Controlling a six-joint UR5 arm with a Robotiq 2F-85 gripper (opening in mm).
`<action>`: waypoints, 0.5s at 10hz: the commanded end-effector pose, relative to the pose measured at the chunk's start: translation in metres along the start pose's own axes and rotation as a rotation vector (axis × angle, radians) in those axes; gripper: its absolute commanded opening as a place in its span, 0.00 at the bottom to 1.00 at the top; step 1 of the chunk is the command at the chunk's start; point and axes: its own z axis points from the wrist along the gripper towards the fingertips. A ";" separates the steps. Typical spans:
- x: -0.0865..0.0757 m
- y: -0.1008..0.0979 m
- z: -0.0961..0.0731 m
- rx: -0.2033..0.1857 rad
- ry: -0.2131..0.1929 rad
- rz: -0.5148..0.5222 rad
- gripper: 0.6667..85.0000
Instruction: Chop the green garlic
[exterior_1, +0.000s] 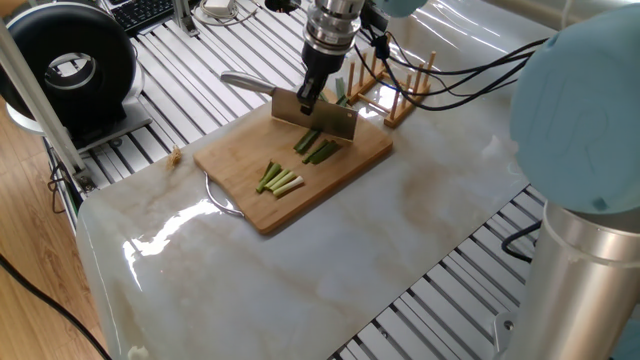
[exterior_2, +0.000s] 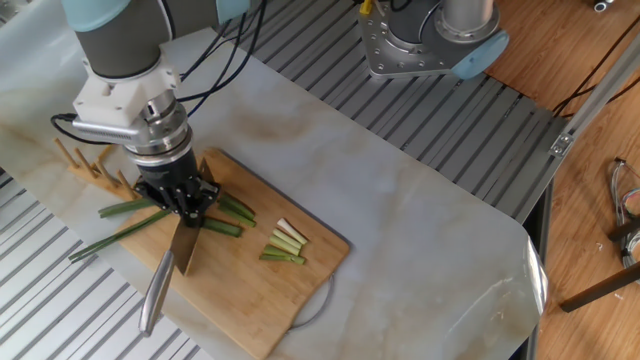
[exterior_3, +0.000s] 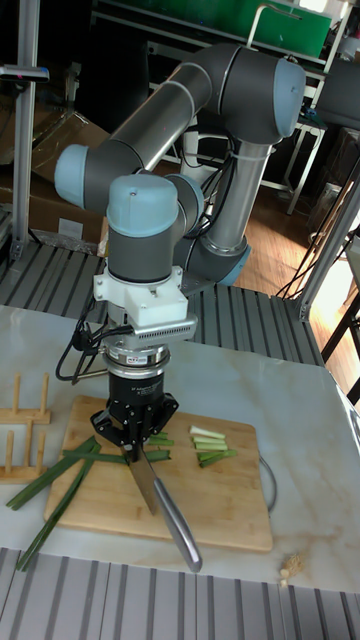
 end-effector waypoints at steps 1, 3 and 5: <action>0.000 0.002 -0.001 -0.010 -0.013 0.010 0.01; -0.010 0.008 0.006 -0.014 -0.040 0.020 0.01; -0.011 0.007 -0.003 -0.035 -0.067 -0.005 0.01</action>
